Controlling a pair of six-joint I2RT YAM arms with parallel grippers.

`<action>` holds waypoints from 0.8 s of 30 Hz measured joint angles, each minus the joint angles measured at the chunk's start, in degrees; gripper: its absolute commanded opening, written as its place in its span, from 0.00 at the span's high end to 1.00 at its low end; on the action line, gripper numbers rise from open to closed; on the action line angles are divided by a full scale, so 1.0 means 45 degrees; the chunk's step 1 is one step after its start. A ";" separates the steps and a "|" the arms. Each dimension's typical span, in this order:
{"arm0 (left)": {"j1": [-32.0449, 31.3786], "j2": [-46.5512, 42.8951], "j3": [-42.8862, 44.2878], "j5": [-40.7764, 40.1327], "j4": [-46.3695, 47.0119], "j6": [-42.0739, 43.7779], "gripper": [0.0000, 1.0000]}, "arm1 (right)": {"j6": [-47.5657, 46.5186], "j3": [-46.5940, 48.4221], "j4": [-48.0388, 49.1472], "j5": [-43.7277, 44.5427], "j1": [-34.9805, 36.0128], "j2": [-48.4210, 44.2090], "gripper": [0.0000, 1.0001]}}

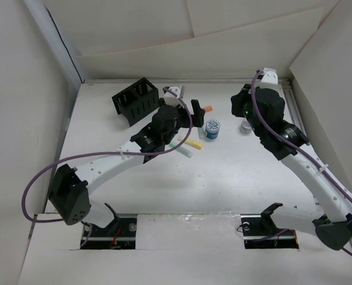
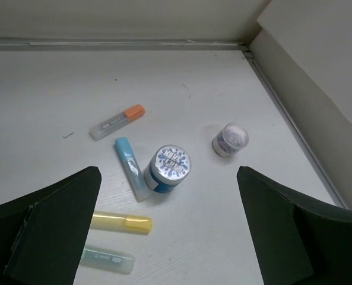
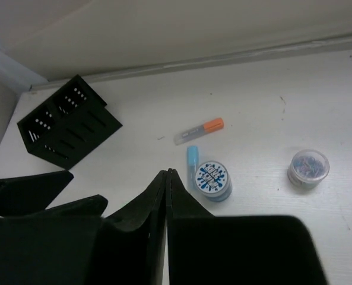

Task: Sort the stationery into containers
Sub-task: Pick up the stationery from the center of the board.

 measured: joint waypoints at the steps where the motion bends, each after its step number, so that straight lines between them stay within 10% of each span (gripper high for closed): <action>1: 0.0058 0.0073 -0.0117 0.0029 0.0117 0.0073 0.00 | 0.0039 -0.0175 0.0219 -0.0010 -0.0097 -0.0155 0.68; 4: 0.0175 0.0233 -0.0646 0.0525 0.0437 0.0126 0.00 | 0.0301 -0.0855 0.0767 -0.0034 -0.0622 -0.0719 0.24; 8: 0.0189 0.0937 -0.0675 0.1316 0.0602 -0.0058 0.06 | 0.0510 -0.1637 0.1234 -0.0301 -0.1569 -0.1059 0.03; 11: 0.0189 0.1549 -0.0685 0.1778 0.0743 -0.0131 0.46 | 0.0636 -0.1967 0.1457 -0.0554 -0.1948 -0.0899 0.00; 12: 0.0189 0.1734 -0.0685 0.1885 0.0787 -0.0146 0.78 | 0.0670 -0.2025 0.1530 -0.0661 -0.2006 -0.0748 0.00; 13: 0.0189 0.1977 -0.0680 0.2011 0.0860 -0.0141 0.82 | 0.0719 -0.2089 0.1676 -0.0763 -0.2035 -0.0554 0.00; 15: 0.0151 0.2487 -0.0563 0.2171 0.0874 -0.0024 0.77 | 0.0767 -0.2195 0.1734 -0.0933 -0.2118 -0.0214 0.00; 20: 0.0112 0.3944 0.0019 0.2497 0.0748 0.0165 0.24 | 0.0942 -0.2764 0.1880 -0.1287 -0.2288 0.0121 0.00; 24: 0.0078 0.4741 0.0733 0.2584 0.0321 0.0374 0.19 | 0.1073 -0.3113 0.2157 -0.1486 -0.2380 -0.0015 0.00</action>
